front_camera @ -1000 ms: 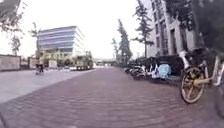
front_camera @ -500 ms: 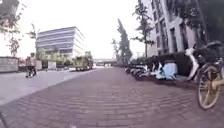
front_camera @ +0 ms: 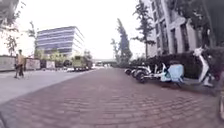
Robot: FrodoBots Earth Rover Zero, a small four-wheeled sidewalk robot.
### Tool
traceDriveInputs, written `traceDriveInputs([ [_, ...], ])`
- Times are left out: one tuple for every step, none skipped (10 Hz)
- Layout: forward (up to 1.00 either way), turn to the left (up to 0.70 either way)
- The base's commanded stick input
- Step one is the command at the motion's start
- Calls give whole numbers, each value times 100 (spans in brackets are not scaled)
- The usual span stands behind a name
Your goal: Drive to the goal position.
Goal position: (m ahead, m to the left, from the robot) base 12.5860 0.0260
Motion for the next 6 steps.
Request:
traceDriveInputs([
  [70,14],
  [70,14],
  [70,14],
  [70,14],
  [70,14],
  [70,14],
])
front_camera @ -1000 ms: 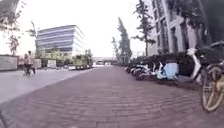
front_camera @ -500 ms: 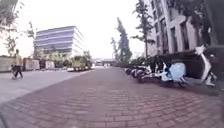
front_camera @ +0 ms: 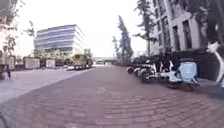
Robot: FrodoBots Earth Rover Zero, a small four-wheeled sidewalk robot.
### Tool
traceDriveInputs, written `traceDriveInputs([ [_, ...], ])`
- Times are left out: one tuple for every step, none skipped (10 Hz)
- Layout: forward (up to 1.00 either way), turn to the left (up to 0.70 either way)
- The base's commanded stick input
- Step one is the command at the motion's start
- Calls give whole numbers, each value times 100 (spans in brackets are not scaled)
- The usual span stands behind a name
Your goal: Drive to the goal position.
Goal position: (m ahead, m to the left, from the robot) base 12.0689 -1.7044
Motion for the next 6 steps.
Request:
traceDriveInputs([
  [70,14],
  [70,14],
  [70,14],
  [70,12],
  [70,0],
  [70,0],
])
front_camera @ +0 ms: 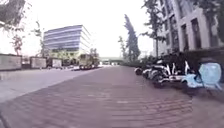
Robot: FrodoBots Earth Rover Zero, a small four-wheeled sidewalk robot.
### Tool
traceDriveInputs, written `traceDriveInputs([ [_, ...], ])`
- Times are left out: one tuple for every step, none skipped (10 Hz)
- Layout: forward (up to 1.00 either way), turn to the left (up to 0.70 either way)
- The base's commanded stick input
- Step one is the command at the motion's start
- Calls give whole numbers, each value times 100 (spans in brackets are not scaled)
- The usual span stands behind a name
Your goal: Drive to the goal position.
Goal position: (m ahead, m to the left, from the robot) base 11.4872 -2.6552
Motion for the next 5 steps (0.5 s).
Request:
traceDriveInputs([
  [70,0],
  [70,0],
  [70,0],
  [70,0],
  [70,0],
])
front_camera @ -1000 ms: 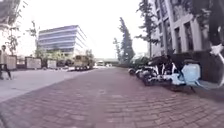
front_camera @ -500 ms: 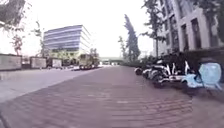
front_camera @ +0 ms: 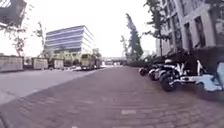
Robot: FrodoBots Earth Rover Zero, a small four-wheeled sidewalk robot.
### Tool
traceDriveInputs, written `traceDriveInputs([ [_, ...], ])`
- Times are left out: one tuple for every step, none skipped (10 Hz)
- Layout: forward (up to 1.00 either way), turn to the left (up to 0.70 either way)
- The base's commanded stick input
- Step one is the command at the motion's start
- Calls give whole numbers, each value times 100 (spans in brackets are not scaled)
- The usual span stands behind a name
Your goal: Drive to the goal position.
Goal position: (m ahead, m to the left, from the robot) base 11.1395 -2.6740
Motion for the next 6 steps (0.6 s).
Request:
traceDriveInputs([
  [70,0],
  [70,0],
  [70,0],
  [70,0],
  [70,0],
  [70,0],
])
